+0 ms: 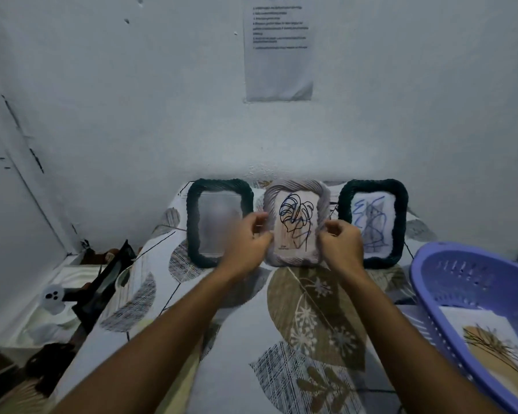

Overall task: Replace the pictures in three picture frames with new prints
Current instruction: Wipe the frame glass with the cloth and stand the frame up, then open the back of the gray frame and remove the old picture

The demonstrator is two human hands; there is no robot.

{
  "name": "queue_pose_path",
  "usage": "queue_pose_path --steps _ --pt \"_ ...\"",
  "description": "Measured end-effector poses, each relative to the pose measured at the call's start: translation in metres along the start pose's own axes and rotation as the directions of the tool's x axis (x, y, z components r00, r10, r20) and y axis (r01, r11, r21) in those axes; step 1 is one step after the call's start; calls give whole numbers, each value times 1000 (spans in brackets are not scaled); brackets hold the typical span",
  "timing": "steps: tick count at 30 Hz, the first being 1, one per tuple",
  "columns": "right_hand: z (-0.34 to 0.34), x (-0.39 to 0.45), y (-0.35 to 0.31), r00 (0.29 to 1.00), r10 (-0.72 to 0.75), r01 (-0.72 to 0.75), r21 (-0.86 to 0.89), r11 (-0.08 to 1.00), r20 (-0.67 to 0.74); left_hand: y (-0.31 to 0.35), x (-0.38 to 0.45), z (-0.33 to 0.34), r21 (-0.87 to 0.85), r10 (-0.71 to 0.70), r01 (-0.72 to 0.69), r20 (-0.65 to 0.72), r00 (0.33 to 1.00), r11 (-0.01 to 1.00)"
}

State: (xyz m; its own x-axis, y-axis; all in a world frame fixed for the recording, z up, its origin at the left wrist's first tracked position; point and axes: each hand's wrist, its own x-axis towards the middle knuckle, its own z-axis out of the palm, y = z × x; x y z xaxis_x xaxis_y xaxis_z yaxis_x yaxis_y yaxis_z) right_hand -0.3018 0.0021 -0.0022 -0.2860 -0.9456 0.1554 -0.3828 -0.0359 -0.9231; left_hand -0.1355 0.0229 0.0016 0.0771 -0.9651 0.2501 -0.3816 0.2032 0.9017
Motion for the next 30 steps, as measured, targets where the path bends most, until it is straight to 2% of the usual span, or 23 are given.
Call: queue_pose_path --steps 3,8,15,24,30 --pt "-4 2 6 999 12 -11 -29 1000 35 -13 -6 32 -53 -120 121 24 993 991" --pt "3 4 14 995 62 -55 -83 995 81 -23 -6 48 51 -190 195 -84 978 979" --pt "11 5 20 994 78 -73 -64 995 73 -23 -2 55 53 -203 208 -96 975 977" --pt "8 2 22 991 95 -94 -16 995 93 0 -3 55 -36 -222 219 -102 970 975" --pt "-5 -29 23 999 46 -48 93 995 27 -5 -24 42 -34 -163 159 -216 963 987"
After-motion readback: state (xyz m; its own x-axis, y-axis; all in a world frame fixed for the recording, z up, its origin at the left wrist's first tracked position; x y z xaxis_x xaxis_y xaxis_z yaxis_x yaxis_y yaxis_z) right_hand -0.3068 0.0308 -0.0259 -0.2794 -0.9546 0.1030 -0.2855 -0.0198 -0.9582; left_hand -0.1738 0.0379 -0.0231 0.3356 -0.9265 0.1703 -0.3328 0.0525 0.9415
